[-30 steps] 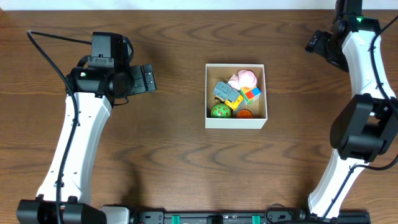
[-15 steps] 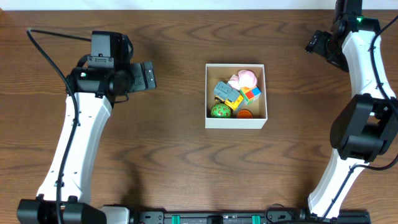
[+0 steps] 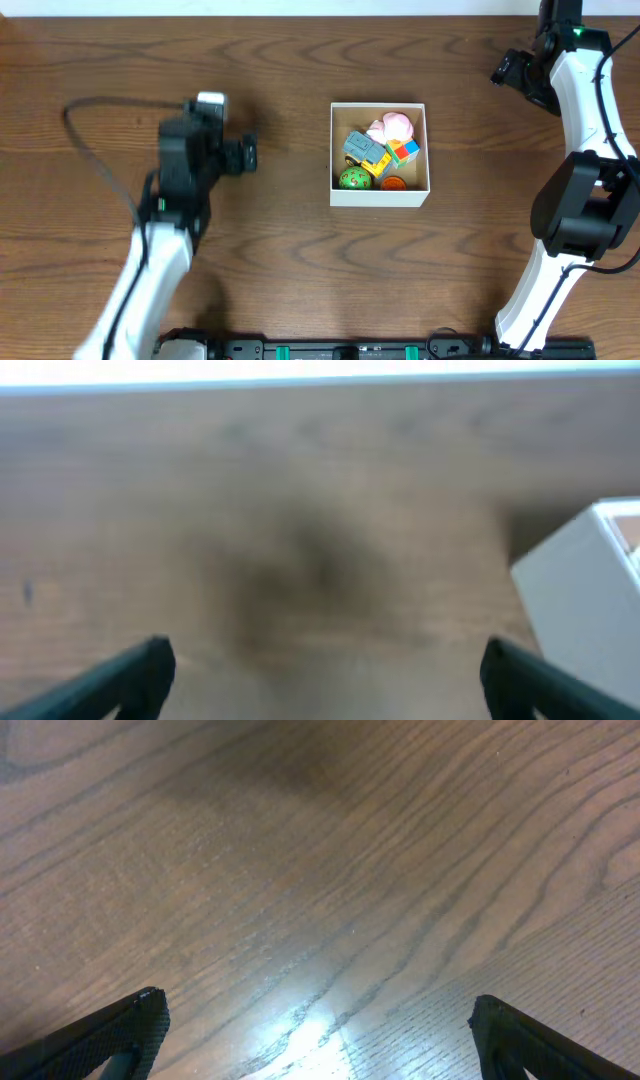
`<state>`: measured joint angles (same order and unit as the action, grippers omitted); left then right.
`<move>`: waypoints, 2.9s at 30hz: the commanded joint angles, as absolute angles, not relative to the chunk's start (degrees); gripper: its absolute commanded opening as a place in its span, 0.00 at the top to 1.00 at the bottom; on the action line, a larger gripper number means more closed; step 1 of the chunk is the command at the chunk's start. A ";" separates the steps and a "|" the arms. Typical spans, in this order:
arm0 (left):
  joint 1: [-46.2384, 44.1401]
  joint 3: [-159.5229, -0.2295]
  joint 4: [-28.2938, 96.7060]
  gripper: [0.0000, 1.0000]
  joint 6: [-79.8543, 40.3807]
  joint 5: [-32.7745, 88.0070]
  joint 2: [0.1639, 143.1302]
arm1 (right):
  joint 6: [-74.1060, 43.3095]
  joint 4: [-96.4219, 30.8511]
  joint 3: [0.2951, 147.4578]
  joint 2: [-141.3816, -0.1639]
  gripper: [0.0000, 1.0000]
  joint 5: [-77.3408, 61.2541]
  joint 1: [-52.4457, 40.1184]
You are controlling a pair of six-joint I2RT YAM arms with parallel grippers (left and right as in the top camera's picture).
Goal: Pack container
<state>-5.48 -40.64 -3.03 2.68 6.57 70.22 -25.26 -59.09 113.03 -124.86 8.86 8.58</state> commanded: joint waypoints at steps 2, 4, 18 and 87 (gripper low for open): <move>-5.52 -26.20 -12.95 0.02 9.10 6.85 58.54 | -26.11 -59.16 112.79 -124.22 0.01 9.63 8.58; -5.32 -19.66 -17.15 0.02 11.60 6.81 52.71 | -26.11 -59.16 112.79 -124.22 0.01 9.63 8.58; 0.73 -0.36 -23.64 0.02 12.19 6.44 27.16 | -26.11 -59.16 112.79 -124.22 0.01 9.63 8.58; 2.46 -0.27 3.62 0.02 12.19 6.02 0.34 | -26.11 -59.16 112.79 -124.22 0.01 9.63 8.58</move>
<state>2.15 -0.99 1.28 11.86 5.58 0.62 -25.26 -59.09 113.01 -124.86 8.86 8.58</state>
